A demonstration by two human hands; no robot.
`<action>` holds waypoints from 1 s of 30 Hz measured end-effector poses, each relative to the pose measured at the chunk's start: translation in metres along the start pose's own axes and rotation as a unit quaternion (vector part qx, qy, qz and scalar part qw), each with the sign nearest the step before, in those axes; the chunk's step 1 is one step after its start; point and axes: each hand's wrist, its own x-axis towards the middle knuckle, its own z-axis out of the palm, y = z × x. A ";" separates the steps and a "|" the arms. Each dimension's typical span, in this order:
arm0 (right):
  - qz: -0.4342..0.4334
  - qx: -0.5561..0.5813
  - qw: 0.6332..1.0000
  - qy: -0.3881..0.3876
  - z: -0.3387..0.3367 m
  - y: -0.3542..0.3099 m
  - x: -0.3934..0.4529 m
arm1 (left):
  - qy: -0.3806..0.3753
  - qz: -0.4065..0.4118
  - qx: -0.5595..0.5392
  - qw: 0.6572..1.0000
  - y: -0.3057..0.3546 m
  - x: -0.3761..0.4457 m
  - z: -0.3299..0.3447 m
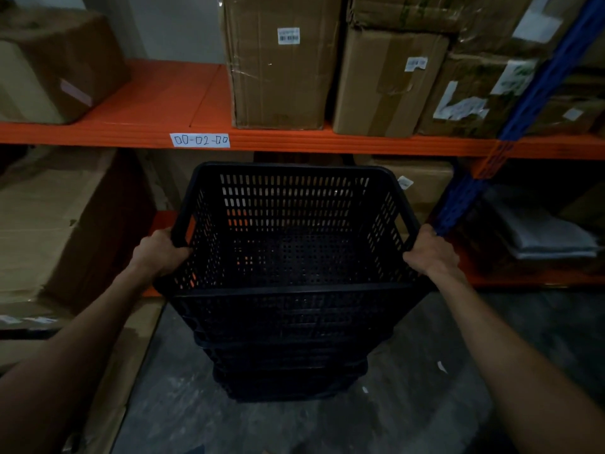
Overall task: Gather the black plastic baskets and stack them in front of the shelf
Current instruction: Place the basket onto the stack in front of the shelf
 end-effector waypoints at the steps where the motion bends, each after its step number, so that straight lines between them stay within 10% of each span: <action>1: 0.003 -0.002 1.000 -0.004 -0.002 0.001 0.000 | -0.014 0.001 -0.004 1.000 0.000 0.001 -0.002; 30: 0.033 -0.038 0.999 0.002 -0.004 0.006 -0.007 | 0.011 0.022 0.001 1.000 -0.003 0.002 0.007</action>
